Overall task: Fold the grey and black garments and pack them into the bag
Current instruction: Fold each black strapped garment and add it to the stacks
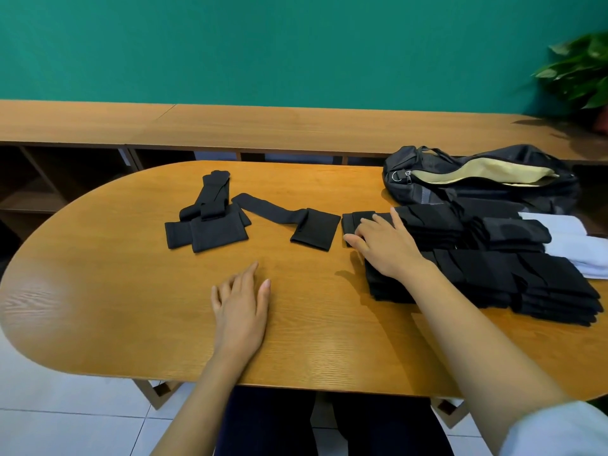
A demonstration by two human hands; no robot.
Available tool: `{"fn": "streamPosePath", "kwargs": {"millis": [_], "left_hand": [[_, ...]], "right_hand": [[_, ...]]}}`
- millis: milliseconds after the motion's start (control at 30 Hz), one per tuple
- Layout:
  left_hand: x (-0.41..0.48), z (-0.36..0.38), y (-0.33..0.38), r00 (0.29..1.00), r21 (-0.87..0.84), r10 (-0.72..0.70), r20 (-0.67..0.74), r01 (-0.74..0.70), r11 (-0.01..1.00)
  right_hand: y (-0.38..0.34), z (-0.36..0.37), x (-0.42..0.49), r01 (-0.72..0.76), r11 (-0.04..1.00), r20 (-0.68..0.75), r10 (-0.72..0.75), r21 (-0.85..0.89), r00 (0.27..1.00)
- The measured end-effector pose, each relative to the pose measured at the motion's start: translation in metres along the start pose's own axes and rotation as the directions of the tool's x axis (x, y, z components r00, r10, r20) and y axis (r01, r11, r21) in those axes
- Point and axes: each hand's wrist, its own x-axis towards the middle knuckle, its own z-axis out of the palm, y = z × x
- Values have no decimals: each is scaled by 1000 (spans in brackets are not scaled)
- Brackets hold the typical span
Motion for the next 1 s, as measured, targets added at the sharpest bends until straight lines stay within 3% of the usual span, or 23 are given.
{"fn": "streamPosePath", "kwargs": {"millis": [67,167,333,433,567,633,767,1000], "left_hand": [[0,-1,1,1000,-5,-6,3,6,1000],[-1,-1,1,1000,-6,-16,-10,16,1000],[-1,0,0,1000,-23,-18,-26,17,1000],[1,1,-1,999,-15,-12,-31,11,1000],[0,2,-1,999,-12,-9,-32,9,1000],[0,3,-2,1000,-3,-2,-29,2,1000],[-1,4,-5,998,96,41,45,-45,994],[-5,2,-3,967,64,182,181,-196,979]], "right_hand": [[-19,-2,2,78,996,-24,-79,-38,997],[-56,6,9,161,986,49,-158,-46,986],[-88,31,18,116,989,191,-98,-87,977],[-103,30,8,145,989,104,-145,9,984],[-113,28,-20,187,908,7,-205,375,979],[-106,31,-31,188,923,-47,-183,337,982],[-90,44,-49,198,966,-21,-197,169,980],[-72,48,-95,179,964,-160,-149,195,976]]}}
